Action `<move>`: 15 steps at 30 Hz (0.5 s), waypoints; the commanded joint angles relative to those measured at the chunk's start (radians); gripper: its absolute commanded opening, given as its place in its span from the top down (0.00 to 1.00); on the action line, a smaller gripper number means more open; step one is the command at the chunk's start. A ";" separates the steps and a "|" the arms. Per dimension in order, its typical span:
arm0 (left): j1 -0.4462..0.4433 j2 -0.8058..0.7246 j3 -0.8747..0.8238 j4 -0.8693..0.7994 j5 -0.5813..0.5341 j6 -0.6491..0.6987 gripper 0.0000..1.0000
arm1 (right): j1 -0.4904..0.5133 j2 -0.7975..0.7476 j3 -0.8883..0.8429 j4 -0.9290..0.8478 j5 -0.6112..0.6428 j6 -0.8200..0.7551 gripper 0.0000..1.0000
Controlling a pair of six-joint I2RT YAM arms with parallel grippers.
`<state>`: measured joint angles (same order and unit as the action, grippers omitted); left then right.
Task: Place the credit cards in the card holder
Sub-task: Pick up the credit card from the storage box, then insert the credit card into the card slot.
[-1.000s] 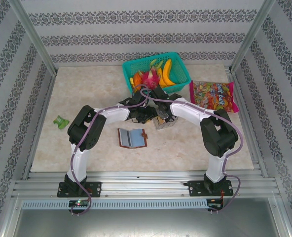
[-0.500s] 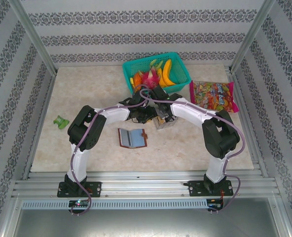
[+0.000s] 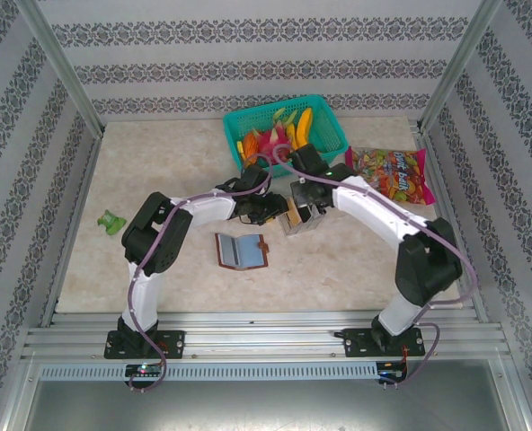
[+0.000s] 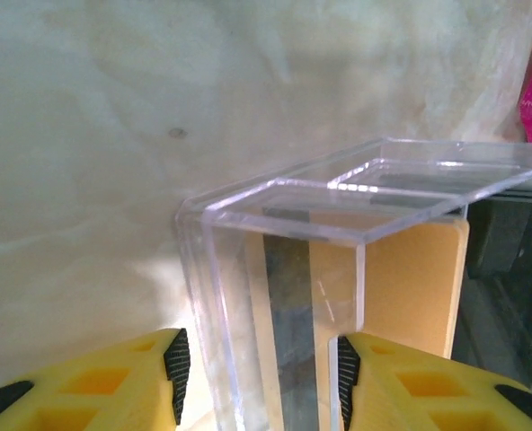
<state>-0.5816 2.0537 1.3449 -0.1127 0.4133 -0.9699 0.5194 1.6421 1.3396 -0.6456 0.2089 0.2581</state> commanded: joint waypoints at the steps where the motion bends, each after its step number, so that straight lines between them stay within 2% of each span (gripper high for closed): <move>1: -0.006 -0.126 -0.045 0.034 -0.027 0.029 0.49 | -0.059 -0.113 -0.077 0.069 -0.211 0.123 0.99; 7: 0.012 -0.332 -0.183 0.123 -0.048 0.017 0.38 | -0.147 -0.283 -0.250 0.328 -0.515 0.325 1.00; 10: 0.053 -0.405 -0.301 0.317 0.072 -0.058 0.32 | -0.166 -0.319 -0.333 0.491 -0.651 0.449 1.00; 15: 0.100 -0.436 -0.397 0.594 0.254 -0.173 0.31 | -0.171 -0.323 -0.414 0.696 -0.787 0.613 1.00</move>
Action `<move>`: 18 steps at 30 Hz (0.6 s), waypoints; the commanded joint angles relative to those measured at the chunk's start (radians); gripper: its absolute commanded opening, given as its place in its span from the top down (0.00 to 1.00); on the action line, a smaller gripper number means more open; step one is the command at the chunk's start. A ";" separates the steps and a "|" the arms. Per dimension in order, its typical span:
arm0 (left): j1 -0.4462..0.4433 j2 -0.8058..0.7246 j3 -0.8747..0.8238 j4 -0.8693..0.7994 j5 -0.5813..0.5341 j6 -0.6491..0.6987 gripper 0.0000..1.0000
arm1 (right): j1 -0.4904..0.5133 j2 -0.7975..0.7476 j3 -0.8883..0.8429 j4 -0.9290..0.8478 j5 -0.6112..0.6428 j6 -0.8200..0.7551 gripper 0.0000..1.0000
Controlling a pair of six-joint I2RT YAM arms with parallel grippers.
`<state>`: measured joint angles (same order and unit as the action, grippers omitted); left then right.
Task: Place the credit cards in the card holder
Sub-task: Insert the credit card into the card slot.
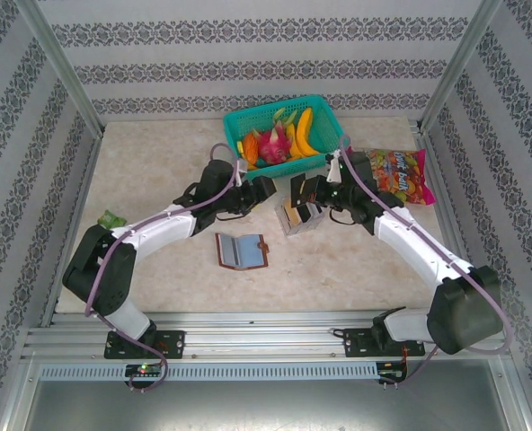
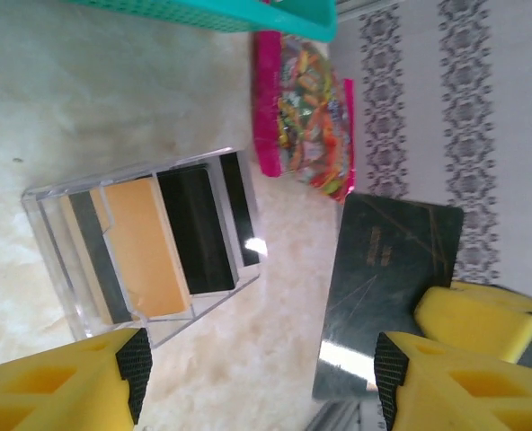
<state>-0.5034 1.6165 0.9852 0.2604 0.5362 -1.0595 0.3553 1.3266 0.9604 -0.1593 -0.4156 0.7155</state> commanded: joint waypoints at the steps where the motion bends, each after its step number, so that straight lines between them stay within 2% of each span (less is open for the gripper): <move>1: 0.025 -0.003 -0.041 0.237 0.146 -0.087 0.31 | -0.006 -0.005 -0.044 0.233 -0.175 0.173 1.00; 7: 0.036 -0.013 -0.049 0.302 0.183 -0.111 0.38 | -0.011 0.023 -0.077 0.359 -0.252 0.266 1.00; 10: 0.042 -0.008 -0.055 0.330 0.184 -0.128 0.44 | -0.013 0.049 -0.075 0.392 -0.291 0.291 1.00; 14: 0.043 0.008 -0.059 0.376 0.199 -0.158 0.58 | -0.017 0.075 -0.075 0.404 -0.313 0.305 1.00; 18: 0.047 0.001 -0.072 0.379 0.190 -0.165 0.62 | -0.027 0.083 -0.082 0.399 -0.314 0.305 1.00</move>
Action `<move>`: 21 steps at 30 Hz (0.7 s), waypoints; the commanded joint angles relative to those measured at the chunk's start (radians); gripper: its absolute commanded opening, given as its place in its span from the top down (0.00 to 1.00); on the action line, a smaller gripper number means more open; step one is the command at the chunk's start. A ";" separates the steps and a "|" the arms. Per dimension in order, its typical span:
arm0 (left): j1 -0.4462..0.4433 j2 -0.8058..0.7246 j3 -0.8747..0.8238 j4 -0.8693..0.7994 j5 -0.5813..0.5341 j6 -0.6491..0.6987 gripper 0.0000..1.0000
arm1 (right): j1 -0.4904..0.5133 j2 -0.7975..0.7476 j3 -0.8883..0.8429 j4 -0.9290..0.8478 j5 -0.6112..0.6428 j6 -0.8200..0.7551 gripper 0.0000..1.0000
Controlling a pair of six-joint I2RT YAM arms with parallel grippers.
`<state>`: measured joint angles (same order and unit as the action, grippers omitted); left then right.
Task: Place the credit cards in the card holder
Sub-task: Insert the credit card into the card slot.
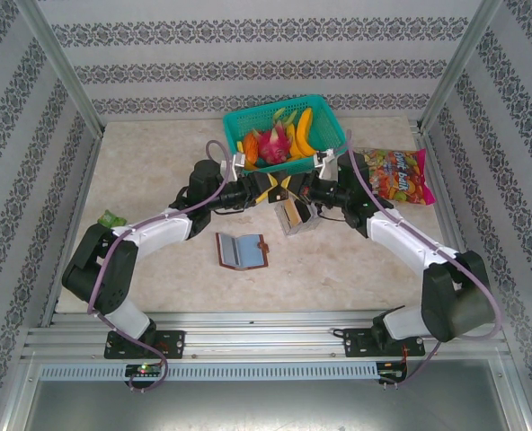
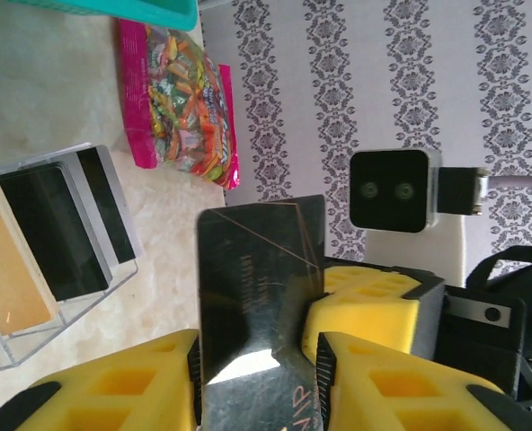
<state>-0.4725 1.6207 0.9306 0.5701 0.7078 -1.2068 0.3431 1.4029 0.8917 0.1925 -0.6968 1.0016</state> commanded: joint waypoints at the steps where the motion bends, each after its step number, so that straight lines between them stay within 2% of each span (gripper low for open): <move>1: 0.017 -0.005 -0.021 0.067 0.018 -0.017 0.63 | -0.017 0.008 -0.015 0.048 -0.034 0.020 1.00; 9: 0.026 -0.016 -0.032 0.074 0.020 -0.022 0.77 | -0.028 0.030 -0.001 0.045 -0.076 0.023 0.99; 16: 0.025 -0.002 -0.023 0.105 0.042 -0.046 0.72 | -0.029 0.050 0.003 0.083 -0.107 0.045 0.99; 21: 0.026 -0.003 -0.030 0.108 0.039 -0.048 0.78 | -0.029 0.059 0.003 0.079 -0.104 0.043 0.98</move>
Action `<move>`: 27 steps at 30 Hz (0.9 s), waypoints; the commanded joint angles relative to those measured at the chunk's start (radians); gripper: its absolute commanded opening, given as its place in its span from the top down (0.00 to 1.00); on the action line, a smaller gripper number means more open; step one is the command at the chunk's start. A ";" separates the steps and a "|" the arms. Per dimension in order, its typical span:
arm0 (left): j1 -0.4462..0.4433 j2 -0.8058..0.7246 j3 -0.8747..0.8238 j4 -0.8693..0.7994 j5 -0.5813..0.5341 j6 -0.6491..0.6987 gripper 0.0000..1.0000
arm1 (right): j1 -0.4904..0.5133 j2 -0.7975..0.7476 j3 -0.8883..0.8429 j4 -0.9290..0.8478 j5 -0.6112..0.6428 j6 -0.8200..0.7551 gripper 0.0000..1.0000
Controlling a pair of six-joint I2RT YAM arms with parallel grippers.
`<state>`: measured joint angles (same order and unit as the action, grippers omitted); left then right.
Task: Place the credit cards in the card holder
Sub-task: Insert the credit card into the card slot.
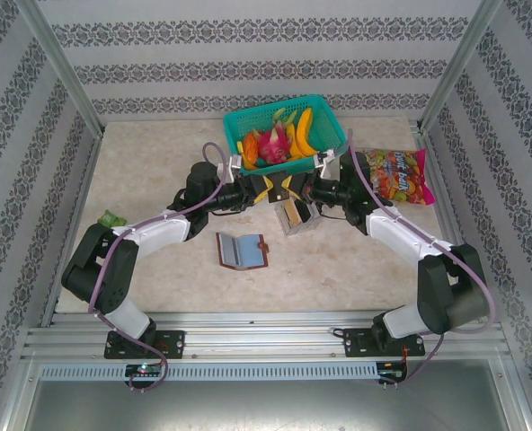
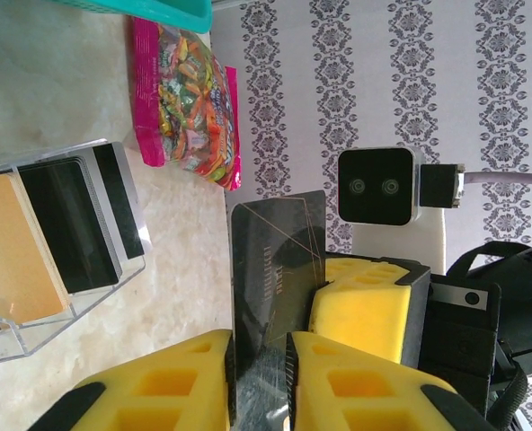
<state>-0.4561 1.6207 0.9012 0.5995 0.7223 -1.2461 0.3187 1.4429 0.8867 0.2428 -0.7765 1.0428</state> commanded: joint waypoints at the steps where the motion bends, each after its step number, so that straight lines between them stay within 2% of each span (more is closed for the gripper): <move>1: 0.009 -0.004 -0.002 0.081 0.025 -0.010 0.80 | -0.004 0.023 0.006 0.030 -0.028 0.003 0.98; 6: 0.011 -0.008 -0.011 0.090 0.029 -0.015 1.00 | -0.004 0.036 0.009 0.017 -0.033 -0.002 0.94; 10: 0.013 -0.045 -0.049 0.055 0.015 -0.005 1.00 | -0.003 0.031 0.015 -0.061 -0.002 -0.056 0.77; 13: 0.013 -0.106 -0.102 -0.034 -0.010 0.030 1.00 | 0.010 0.014 0.012 -0.197 0.083 -0.142 0.67; 17: 0.013 -0.244 -0.188 -0.308 -0.096 0.129 1.00 | 0.096 -0.003 0.047 -0.424 0.289 -0.286 0.70; 21: -0.002 -0.387 -0.263 -0.555 -0.217 0.191 1.00 | 0.209 0.006 0.041 -0.414 0.351 -0.294 0.82; 27: -0.064 -0.474 -0.331 -0.677 -0.342 0.219 1.00 | 0.385 0.090 0.071 -0.362 0.436 -0.264 0.90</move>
<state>-0.4911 1.1782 0.5964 0.0669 0.4850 -1.0782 0.6498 1.4925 0.9195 -0.1265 -0.4271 0.7853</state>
